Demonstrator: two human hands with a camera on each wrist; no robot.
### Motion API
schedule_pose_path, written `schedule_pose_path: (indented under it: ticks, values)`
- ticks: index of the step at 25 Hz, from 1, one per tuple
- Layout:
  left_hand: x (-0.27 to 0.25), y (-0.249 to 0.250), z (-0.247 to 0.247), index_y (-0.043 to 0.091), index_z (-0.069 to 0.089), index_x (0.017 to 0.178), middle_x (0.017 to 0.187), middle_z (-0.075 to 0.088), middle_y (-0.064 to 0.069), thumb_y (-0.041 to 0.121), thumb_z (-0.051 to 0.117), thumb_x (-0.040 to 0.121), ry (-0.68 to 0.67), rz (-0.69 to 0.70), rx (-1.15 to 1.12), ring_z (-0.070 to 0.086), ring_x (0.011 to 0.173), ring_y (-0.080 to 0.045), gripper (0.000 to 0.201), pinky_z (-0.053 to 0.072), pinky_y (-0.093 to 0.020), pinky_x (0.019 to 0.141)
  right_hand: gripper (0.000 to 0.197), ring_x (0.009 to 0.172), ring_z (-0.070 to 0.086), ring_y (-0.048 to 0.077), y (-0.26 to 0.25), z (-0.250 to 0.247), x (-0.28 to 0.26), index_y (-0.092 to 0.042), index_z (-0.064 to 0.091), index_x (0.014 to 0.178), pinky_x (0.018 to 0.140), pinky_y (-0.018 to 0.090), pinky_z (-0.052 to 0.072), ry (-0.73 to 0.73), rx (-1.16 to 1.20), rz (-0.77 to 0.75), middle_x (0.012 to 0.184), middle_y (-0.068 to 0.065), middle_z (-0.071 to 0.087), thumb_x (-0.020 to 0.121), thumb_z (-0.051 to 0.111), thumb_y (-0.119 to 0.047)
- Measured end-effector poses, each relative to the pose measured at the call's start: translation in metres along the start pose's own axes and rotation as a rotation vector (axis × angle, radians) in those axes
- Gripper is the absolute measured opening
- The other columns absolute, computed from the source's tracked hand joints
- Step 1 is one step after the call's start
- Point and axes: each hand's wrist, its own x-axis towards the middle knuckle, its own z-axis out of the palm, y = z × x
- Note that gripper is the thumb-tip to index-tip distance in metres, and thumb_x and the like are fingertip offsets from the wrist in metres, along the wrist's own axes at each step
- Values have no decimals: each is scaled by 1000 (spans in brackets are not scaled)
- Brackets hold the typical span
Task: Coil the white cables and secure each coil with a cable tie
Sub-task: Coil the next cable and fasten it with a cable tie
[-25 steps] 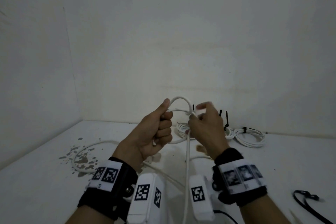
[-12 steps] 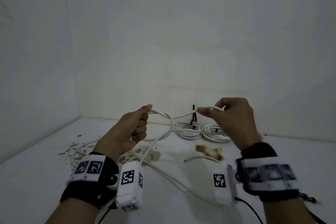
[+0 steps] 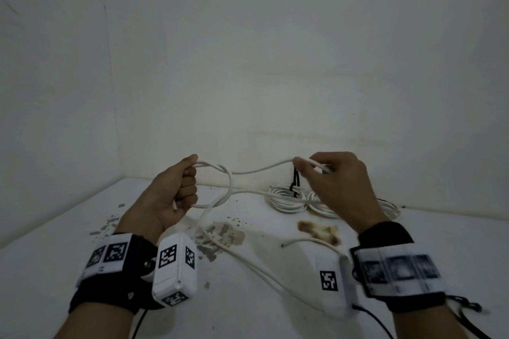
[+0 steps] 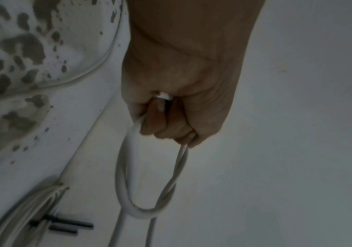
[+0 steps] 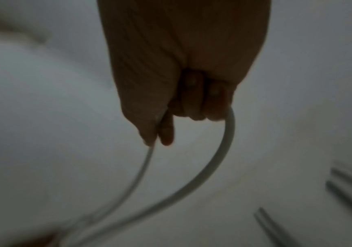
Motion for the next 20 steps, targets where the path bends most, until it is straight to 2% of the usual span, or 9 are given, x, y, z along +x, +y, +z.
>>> schedule_pose_path:
  ticks: [1, 2, 7, 10, 12, 13, 15, 18, 20]
  values:
    - [1, 1, -3, 23, 31, 56, 39, 19, 10, 34, 57, 97, 16, 18, 37, 15, 28, -6, 49, 14, -14, 31, 45, 36, 38, 10, 4, 3, -2, -14, 68, 62, 44, 27, 32, 65, -244, -122, 39, -2, 45, 86, 70, -52]
    - [1, 2, -6, 23, 32, 57, 40, 19, 10, 35, 58, 96, 26, 33, 71, 14, 29, -6, 48, 15, -15, 32, 49, 37, 41, 10, 5, 4, -2, -16, 66, 57, 43, 25, 33, 94, -318, -143, 39, -4, 48, 82, 70, -58]
    - [-2, 3, -11, 23, 30, 60, 45, 17, 9, 40, 55, 97, -8, 90, 211, 14, 34, -6, 48, 13, -20, 37, 70, 32, 32, 10, -3, 4, -4, -17, 35, 42, 43, 20, 26, 194, -197, 196, 29, -6, 34, 69, 76, -66]
    - [-2, 5, -12, 23, 29, 60, 44, 17, 10, 39, 54, 97, -9, 96, 207, 14, 33, -5, 47, 14, -19, 35, 54, 41, 25, 13, 1, -9, 3, -12, 42, 57, 43, 25, 34, 171, 441, 487, 43, -7, 23, 78, 80, -45]
    - [-2, 5, -13, 23, 28, 60, 42, 18, 11, 38, 53, 98, -19, 88, 134, 15, 31, -4, 47, 15, -17, 33, 33, 36, 18, 11, -1, -21, 10, -11, 54, 70, 34, 22, 24, 11, 893, 643, 46, -6, 19, 89, 69, -32]
    - [-2, 5, -14, 23, 29, 59, 41, 18, 11, 37, 52, 98, -26, 74, 91, 16, 30, -4, 47, 16, -16, 32, 27, 35, 15, 10, -4, -26, 11, -11, 58, 74, 34, 21, 18, -31, 946, 653, 46, -6, 18, 91, 66, -30]
    - [0, 3, -17, 24, 30, 55, 39, 18, 11, 37, 52, 97, -37, 24, 16, 17, 29, -4, 50, 20, -16, 33, 27, 35, 16, 10, -10, -33, 10, -5, 67, 78, 36, 21, 17, 3, 762, 503, 45, -5, 20, 90, 68, -30]
    - [3, 5, -26, 24, 31, 50, 42, 12, 12, 35, 48, 99, -11, -39, -88, 8, 33, -5, 54, 20, -16, 35, 28, 35, 33, 8, -38, -33, 1, -19, 74, 67, 43, 18, 30, 106, 32, 28, 37, -7, 37, 85, 73, -41]
    - [3, 8, -32, 22, 32, 50, 45, 9, 10, 37, 42, 102, 18, -58, -204, 3, 41, -7, 55, 16, -17, 32, 27, 36, 36, 8, -56, -19, -3, -26, 73, 64, 43, 16, 31, 26, 43, -72, 38, -8, 42, 85, 73, -43]
